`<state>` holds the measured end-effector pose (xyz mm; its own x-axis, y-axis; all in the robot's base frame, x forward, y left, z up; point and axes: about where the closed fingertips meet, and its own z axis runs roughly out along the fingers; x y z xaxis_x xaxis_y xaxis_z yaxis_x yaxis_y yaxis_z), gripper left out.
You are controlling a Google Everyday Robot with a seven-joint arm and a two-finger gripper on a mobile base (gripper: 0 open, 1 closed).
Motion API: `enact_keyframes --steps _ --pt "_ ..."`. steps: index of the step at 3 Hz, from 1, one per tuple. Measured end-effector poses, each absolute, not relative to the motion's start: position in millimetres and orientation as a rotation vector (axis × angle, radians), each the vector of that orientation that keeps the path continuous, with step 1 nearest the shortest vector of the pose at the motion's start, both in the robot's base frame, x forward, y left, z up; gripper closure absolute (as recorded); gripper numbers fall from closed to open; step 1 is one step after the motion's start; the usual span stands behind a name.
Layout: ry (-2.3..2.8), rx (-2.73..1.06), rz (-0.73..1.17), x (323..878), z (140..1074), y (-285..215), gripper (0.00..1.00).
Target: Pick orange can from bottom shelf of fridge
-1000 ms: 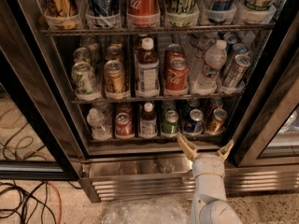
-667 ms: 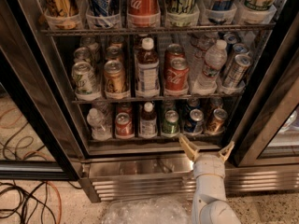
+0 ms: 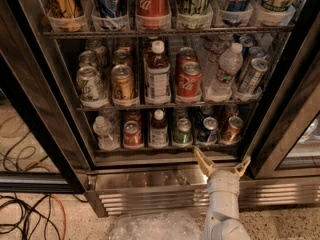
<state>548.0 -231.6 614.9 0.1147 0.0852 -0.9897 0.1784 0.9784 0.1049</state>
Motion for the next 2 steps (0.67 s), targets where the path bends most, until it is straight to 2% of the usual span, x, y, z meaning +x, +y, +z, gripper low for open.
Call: enact_keyframes --steps 2 --pt "1.436 0.211 -0.105 558.0 596.4 -237.9 0.00"
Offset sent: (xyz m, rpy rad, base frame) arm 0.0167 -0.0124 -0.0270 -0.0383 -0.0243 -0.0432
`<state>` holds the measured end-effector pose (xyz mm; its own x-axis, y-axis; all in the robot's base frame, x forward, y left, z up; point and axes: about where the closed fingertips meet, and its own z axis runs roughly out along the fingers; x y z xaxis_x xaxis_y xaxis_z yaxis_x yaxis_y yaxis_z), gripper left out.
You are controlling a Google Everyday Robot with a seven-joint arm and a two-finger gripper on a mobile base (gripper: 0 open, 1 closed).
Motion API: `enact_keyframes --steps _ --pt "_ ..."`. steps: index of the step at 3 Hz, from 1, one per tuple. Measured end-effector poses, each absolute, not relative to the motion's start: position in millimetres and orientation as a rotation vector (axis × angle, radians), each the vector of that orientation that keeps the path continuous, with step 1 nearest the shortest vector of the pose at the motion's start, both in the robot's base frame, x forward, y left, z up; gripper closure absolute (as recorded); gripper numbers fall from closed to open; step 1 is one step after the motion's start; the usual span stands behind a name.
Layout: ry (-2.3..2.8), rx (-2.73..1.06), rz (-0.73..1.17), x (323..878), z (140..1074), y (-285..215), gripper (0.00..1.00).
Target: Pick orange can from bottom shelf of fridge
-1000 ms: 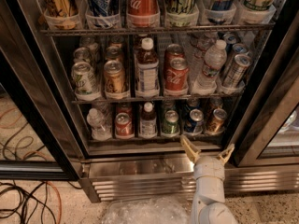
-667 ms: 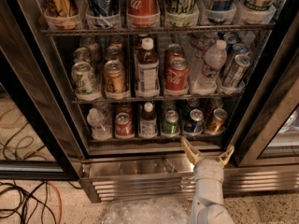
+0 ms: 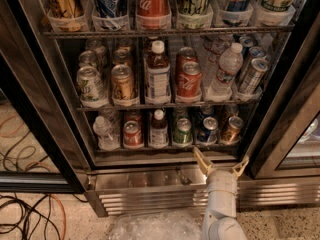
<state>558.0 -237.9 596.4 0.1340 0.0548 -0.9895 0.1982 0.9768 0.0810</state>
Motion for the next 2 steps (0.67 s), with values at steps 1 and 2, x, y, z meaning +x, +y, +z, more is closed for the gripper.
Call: enact_keyframes --steps 1,2 --pt "1.436 0.234 -0.124 565 592 -246 0.00" --pt "1.439 0.303 -0.179 583 581 -270 0.00"
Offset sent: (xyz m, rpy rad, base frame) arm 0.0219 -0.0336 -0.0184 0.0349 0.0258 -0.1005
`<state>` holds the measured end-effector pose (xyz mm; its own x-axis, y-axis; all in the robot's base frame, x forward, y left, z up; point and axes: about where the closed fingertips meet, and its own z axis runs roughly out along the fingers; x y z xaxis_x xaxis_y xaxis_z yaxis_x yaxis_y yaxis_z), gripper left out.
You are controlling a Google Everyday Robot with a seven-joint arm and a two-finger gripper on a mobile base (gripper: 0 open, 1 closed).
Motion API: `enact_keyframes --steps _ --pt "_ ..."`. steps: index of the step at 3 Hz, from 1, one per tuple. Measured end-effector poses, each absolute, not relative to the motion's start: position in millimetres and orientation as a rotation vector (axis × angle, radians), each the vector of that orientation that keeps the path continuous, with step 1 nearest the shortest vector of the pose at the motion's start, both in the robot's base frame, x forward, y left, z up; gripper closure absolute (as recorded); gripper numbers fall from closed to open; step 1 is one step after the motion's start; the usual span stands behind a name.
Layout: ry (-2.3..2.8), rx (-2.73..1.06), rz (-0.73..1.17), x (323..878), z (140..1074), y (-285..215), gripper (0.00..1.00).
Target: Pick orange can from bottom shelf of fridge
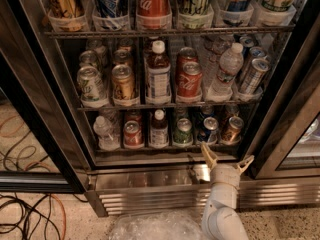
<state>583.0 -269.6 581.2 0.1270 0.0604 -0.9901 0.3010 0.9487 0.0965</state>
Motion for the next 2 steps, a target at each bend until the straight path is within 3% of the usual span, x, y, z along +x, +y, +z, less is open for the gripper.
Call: enact_keyframes --steps 1,2 --pt "1.439 0.303 -0.179 583.0 581.2 -269.7 0.00" --pt "1.439 0.303 -0.179 583.0 581.2 -269.7 0.18"
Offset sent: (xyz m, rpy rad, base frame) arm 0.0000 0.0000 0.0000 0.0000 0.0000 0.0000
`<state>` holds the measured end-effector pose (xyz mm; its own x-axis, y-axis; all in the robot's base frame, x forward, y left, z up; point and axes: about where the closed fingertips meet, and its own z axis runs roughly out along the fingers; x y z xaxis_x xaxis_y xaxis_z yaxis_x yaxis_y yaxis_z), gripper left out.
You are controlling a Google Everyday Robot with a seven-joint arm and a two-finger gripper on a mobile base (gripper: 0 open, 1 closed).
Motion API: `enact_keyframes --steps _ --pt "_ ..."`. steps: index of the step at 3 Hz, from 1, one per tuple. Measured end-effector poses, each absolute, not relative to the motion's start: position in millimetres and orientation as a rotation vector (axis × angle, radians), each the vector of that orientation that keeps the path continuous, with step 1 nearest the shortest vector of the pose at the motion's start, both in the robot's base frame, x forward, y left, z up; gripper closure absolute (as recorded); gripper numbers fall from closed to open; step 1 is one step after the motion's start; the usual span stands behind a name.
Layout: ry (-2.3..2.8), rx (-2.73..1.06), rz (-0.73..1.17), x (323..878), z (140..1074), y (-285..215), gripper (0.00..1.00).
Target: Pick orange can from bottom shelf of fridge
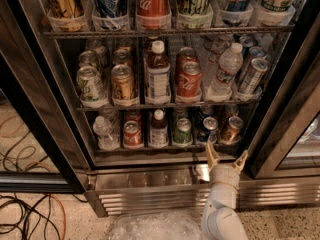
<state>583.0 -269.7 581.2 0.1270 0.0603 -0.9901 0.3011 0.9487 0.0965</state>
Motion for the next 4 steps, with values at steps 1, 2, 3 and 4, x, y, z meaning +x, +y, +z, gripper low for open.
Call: enact_keyframes --steps 1,2,3,4 --pt "1.439 0.303 -0.179 583.0 581.3 -269.7 0.23" --pt "1.439 0.303 -0.179 583.0 581.3 -269.7 0.47" --pt "1.439 0.303 -0.179 583.0 581.3 -269.7 0.38" --pt "1.439 0.303 -0.179 583.1 581.3 -269.7 0.21"
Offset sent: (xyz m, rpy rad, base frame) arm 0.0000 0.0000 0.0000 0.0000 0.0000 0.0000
